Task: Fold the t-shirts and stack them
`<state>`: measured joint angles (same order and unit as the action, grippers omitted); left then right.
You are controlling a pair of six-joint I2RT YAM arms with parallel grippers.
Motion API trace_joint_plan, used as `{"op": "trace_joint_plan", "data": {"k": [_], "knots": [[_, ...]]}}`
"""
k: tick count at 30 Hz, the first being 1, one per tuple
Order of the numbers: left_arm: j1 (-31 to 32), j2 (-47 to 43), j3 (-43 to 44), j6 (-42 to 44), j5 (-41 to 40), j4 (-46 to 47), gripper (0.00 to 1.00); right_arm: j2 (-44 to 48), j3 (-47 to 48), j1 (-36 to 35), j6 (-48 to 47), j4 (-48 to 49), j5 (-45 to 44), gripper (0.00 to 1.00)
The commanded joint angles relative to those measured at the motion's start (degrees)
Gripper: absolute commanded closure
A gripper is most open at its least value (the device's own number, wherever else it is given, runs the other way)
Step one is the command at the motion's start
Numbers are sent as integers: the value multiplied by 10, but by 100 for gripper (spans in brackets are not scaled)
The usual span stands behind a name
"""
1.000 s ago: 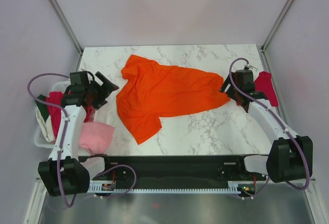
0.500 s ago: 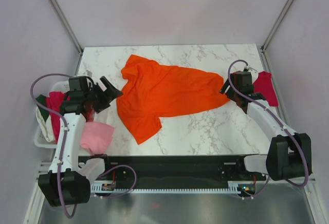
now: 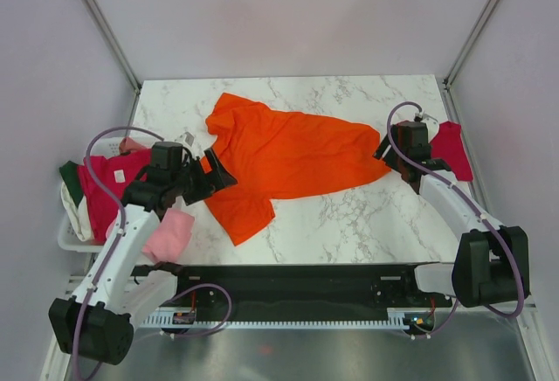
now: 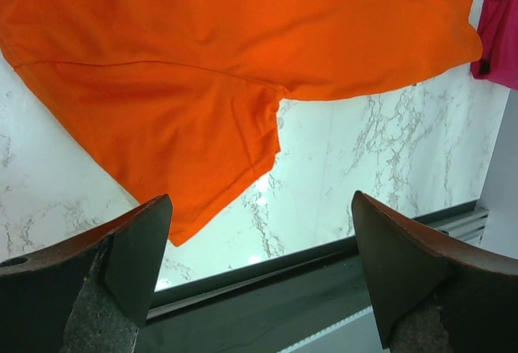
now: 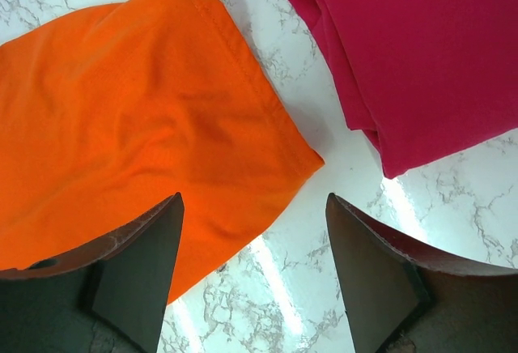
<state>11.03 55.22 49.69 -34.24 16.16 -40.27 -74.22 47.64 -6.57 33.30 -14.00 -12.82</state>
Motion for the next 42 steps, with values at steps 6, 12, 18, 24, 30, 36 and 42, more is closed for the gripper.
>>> {"op": "trace_joint_plan", "data": {"k": [6, 12, 18, 24, 30, 36, 42], "knots": [[0, -12, -40, 4, 10, 49, 1, 4, -5, 2, 2, 19, -11, 21], [17, -25, -63, -28, 38, 49, 10, -1, -14, 2, 12, 27, 6, 23], [123, -37, -108, -103, -18, 55, 14, -36, -33, 1, 36, 45, 13, 35], [143, -72, -137, -130, -55, 59, 14, -99, -26, 1, 60, 45, -10, 37], [143, -79, -160, -121, -62, 59, 18, -126, -19, 2, 68, 71, -27, 42], [146, -41, -185, -129, -58, 56, 39, -140, -14, 2, 67, 76, -26, 42], [148, -7, -218, -157, -90, 51, 41, -126, -26, 1, 65, 89, -29, 41]]}}
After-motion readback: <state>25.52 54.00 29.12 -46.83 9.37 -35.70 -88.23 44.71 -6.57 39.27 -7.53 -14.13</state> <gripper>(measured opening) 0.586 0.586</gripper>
